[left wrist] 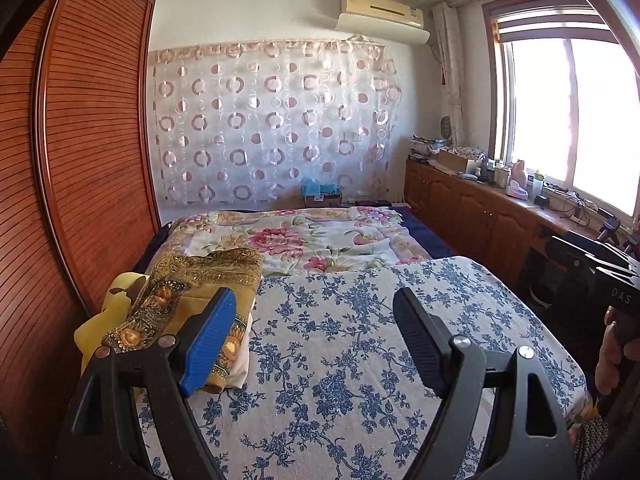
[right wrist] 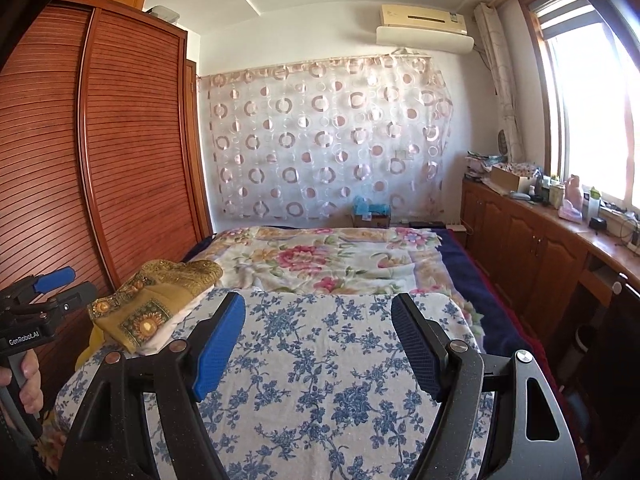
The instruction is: Fold small clothes
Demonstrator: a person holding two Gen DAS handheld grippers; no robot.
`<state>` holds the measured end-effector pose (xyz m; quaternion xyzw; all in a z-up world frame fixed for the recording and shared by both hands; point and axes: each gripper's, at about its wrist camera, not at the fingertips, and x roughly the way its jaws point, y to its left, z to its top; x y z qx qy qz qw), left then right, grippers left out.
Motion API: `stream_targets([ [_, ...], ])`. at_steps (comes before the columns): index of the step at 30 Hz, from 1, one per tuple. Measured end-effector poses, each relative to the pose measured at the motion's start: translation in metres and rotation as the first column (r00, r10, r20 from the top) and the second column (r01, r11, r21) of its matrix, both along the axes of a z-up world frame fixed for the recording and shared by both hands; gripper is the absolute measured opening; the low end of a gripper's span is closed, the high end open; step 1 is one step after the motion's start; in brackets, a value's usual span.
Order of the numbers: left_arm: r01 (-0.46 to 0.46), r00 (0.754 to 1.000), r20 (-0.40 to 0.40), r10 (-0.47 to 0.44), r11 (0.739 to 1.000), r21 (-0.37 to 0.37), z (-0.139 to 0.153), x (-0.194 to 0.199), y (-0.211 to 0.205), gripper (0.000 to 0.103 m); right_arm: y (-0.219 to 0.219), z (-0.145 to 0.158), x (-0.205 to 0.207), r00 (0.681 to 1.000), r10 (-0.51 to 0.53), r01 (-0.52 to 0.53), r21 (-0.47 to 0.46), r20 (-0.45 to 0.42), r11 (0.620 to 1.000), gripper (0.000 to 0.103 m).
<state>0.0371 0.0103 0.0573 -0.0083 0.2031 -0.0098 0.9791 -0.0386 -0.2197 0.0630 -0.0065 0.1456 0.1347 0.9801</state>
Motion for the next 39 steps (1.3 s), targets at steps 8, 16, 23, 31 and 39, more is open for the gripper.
stream_targets([
  [8, 0.003, 1.000, -0.001, -0.003, 1.000, -0.001, -0.0003, -0.0013, -0.0014, 0.081, 0.0010, -0.0004, 0.0042, 1.000, -0.001, 0.001, 0.002, -0.004, 1.000, 0.077],
  [16, 0.003, 1.000, 0.001, -0.003, 1.000, -0.001, -0.0001, -0.0017, -0.0013, 0.081, -0.0004, 0.0001, 0.0073, 1.000, 0.000, 0.000, -0.001, -0.005, 1.000, 0.077],
  [23, 0.003, 1.000, 0.001, -0.003, 1.000, -0.001, -0.0005, -0.0016, -0.0009, 0.081, -0.0006, 0.0001, 0.0086, 1.000, -0.002, 0.002, -0.001, -0.006, 1.000, 0.077],
  [31, 0.005, 1.000, 0.000, -0.005, 1.000, -0.002, -0.0011, -0.0020, -0.0005, 0.081, -0.0012, 0.0003, 0.0094, 1.000, -0.001, 0.001, 0.001, -0.006, 1.000, 0.077],
  [39, 0.004, 1.000, 0.002, -0.004, 1.000, -0.002, -0.0016, -0.0018, -0.0010, 0.081, -0.0005, 0.0003, 0.0100, 1.000, -0.002, 0.002, 0.000, -0.005, 1.000, 0.077],
])
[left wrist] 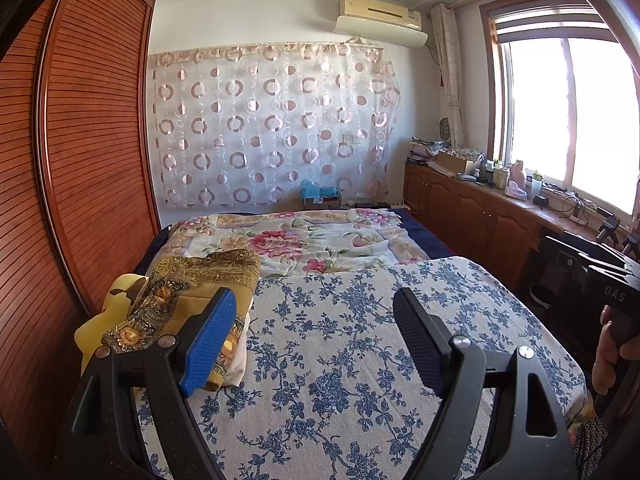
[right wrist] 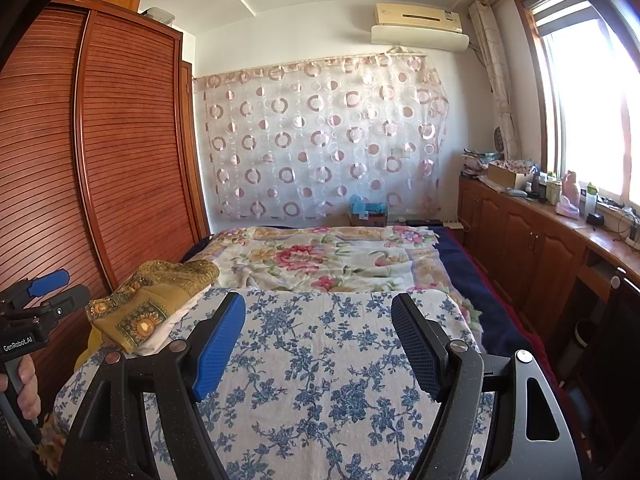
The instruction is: Fold small clothes
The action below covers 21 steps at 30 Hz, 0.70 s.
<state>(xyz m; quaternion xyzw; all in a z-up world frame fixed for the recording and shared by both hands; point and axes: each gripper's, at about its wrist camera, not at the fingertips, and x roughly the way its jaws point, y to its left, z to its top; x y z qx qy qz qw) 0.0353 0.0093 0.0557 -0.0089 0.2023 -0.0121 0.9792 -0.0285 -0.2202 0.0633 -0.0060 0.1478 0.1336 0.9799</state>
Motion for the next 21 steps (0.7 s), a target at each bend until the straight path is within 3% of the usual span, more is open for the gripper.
stream_targets([
  [21, 0.001, 1.000, 0.008, -0.001, 1.000, 0.005, 0.0018, -0.0020, -0.0003, 0.081, -0.0001, -0.0007, 0.0004, 1.000, 0.001, -0.001, 0.000, 0.001, 1.000, 0.077],
])
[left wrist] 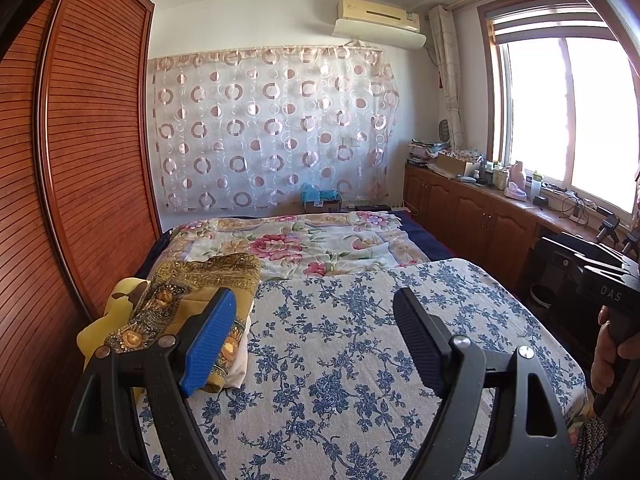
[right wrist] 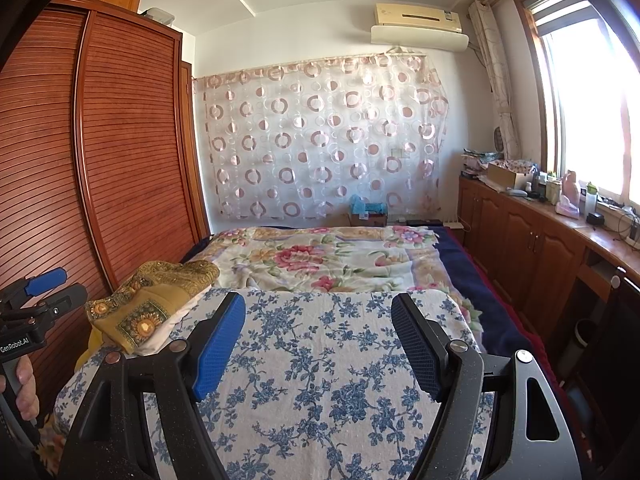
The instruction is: Fold small clothes
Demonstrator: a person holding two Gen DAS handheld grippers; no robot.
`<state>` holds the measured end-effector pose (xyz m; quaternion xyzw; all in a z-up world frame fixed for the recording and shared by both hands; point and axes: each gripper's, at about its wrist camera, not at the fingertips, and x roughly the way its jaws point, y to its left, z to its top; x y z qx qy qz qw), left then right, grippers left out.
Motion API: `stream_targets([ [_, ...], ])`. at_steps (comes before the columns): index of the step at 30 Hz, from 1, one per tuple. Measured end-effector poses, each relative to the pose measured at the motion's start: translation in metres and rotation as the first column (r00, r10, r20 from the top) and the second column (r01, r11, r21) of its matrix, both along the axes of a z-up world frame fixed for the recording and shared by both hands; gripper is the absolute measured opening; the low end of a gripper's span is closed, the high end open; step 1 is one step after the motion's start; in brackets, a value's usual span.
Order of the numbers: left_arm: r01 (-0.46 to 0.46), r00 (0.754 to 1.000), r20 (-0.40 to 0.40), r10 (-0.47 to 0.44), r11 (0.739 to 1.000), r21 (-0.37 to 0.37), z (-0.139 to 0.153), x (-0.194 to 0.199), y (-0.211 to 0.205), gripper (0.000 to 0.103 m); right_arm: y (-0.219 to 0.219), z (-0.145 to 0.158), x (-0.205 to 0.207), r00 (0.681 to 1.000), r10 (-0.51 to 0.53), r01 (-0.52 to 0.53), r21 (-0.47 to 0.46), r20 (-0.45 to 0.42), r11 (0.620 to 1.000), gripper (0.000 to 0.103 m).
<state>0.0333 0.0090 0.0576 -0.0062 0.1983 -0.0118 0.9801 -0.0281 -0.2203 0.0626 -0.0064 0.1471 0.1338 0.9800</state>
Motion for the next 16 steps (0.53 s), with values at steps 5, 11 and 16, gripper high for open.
stream_targets([
  [5, 0.001, 1.000, 0.001, -0.001, 1.000, 0.000, 0.0012, 0.0001, 0.0006, 0.081, 0.0002, -0.0003, 0.0001, 1.000, 0.000, 0.000, 0.001, -0.001, 1.000, 0.077],
  [11, 0.000, 1.000, 0.001, 0.000, 1.000, 0.001, 0.0006, -0.0001, 0.0004, 0.081, 0.0006, -0.0003, 0.0000, 1.000, 0.000, 0.000, 0.001, -0.001, 1.000, 0.077],
  [16, 0.000, 1.000, 0.000, 0.000, 1.000, -0.002, 0.0004, 0.0001, 0.0008, 0.081, 0.0016, -0.0021, 0.0001, 1.000, -0.002, 0.002, 0.001, -0.003, 1.000, 0.077],
])
